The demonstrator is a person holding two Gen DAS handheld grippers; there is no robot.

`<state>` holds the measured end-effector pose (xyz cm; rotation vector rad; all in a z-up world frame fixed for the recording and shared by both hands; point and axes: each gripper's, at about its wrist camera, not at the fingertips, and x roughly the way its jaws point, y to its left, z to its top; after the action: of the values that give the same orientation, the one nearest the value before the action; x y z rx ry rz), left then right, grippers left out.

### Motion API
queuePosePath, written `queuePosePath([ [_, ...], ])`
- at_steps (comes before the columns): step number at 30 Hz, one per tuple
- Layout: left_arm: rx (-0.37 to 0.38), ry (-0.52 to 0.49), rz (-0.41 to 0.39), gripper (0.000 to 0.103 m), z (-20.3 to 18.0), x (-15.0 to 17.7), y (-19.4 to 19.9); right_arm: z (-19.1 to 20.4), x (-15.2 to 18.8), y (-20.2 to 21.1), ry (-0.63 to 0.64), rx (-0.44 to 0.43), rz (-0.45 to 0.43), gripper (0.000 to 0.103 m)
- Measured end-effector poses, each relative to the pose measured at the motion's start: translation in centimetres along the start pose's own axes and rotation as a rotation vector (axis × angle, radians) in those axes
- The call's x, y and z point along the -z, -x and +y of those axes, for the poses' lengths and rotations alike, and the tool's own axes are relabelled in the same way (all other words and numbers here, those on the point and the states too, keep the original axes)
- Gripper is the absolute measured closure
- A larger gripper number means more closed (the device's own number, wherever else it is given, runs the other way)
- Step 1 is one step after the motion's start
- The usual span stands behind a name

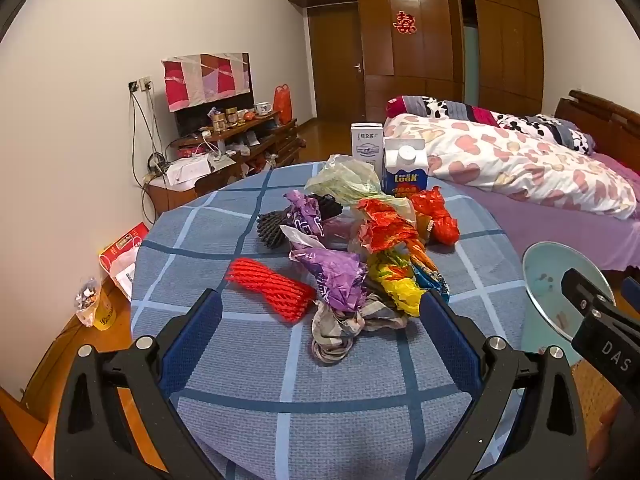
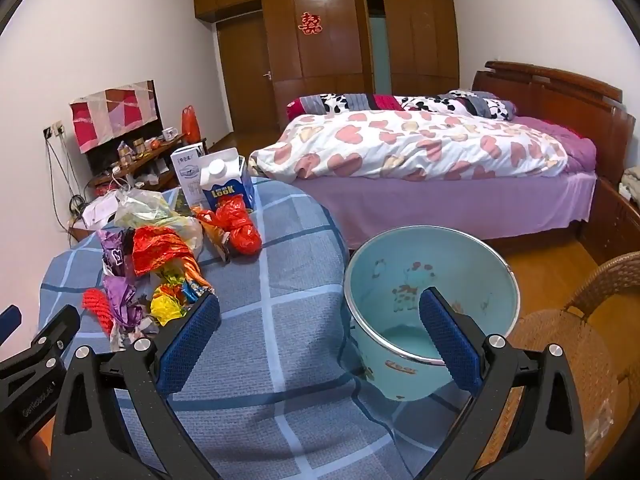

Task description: Collect trash

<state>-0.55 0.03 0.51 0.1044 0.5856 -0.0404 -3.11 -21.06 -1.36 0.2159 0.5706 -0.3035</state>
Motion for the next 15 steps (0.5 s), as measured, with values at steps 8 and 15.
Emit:
queuePosePath([
  [8, 0.001, -0.013, -0.003, 0.006, -0.28, 0.01, -0.25, 0.13, 0.30, 0.22, -0.007, 0.003, 0.008, 0.005],
  [15, 0.000, -0.011, 0.003, 0.006, -0.41, 0.05, -0.14, 0.18, 0.34, 0.26, -0.007, 0.005, 0.004, 0.005],
])
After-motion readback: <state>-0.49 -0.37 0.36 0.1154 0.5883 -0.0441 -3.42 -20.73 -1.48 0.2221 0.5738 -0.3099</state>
